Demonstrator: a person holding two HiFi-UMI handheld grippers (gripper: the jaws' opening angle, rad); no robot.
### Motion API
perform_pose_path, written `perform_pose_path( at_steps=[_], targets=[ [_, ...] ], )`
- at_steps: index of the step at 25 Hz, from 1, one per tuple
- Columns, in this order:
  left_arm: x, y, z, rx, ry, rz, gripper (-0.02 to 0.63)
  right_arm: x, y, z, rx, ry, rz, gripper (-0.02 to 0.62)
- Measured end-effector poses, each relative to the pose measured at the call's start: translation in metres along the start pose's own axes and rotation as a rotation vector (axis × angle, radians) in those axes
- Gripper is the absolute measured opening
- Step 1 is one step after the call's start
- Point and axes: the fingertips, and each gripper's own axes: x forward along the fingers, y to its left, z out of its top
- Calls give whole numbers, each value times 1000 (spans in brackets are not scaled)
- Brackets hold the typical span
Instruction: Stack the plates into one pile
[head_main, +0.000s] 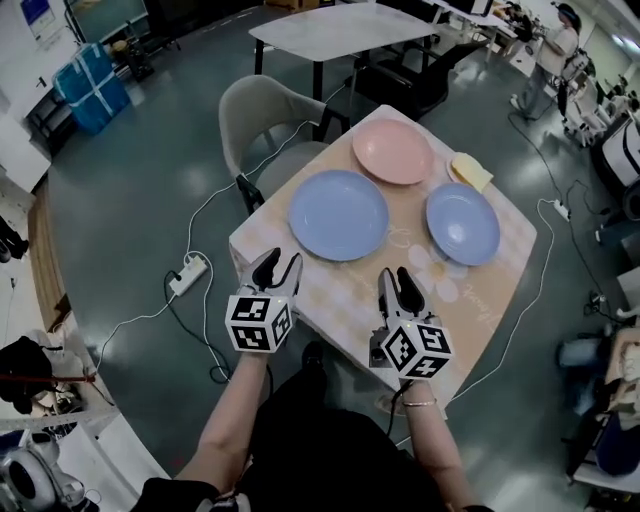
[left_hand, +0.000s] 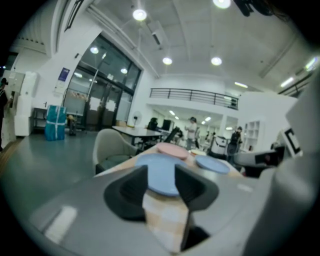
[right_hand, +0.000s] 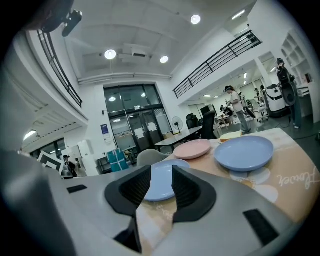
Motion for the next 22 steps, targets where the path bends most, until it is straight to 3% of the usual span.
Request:
perform_pose_path(
  at_steps=[9,22],
  targets=[
    [64,42,11,-12,42,-28,179,63,-18,7,11,25,-86,117],
    [118,64,-11,-48,148,-21,196,107,-55,-12,33,105,-168,141]
  ],
)
